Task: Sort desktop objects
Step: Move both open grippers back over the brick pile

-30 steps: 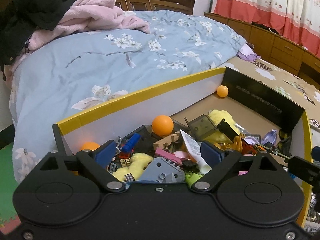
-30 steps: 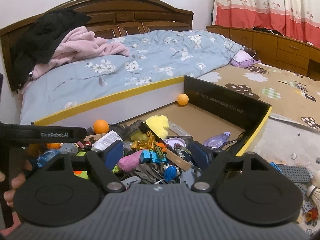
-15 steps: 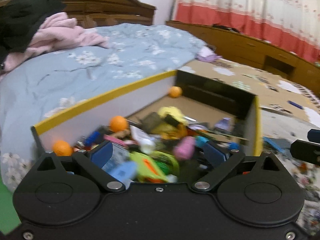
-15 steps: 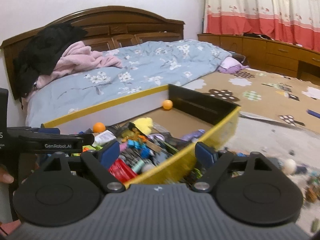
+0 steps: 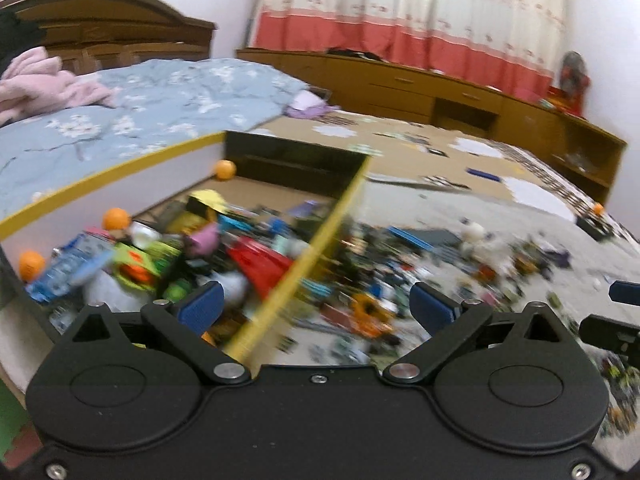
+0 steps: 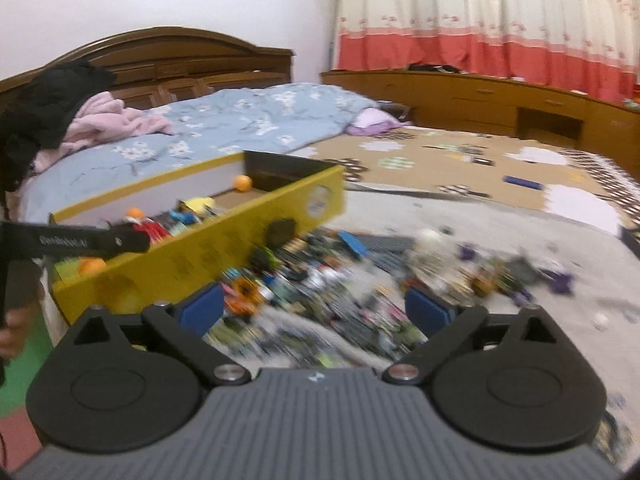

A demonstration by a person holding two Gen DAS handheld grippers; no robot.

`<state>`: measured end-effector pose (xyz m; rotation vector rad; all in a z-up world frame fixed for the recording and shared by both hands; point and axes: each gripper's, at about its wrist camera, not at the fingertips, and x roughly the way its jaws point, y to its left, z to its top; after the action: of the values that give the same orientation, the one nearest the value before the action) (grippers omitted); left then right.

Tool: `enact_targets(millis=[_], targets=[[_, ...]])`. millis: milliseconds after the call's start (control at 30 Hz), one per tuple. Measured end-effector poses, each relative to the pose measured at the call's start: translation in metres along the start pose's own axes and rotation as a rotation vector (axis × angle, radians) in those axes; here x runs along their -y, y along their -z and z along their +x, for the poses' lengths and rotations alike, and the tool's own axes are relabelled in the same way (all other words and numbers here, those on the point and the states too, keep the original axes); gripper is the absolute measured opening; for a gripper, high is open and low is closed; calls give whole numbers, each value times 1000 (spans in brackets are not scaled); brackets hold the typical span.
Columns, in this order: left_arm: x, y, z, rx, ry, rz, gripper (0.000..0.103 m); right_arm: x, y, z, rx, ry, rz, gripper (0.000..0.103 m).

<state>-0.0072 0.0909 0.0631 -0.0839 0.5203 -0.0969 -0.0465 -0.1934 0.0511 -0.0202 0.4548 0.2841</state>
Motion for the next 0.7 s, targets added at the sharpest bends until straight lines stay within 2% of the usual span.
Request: enact_targets(millis=[200,433,533,600,700], targets=[[41,41,1,-11,68,15,100,21,53,-22,-13,98,14,103],[79,79,14,-80,98,91,100,24,88,-31,-6,162,22,103],[85,97,12,-76,96,96,100,21,97,-32,-1,180,38,103],[83,108,7,-53,101,109,98,19,102,-34,3,178,34,103],[79,117,-1,-29,94,125,87,15,107,-37,-2,176,18,103]])
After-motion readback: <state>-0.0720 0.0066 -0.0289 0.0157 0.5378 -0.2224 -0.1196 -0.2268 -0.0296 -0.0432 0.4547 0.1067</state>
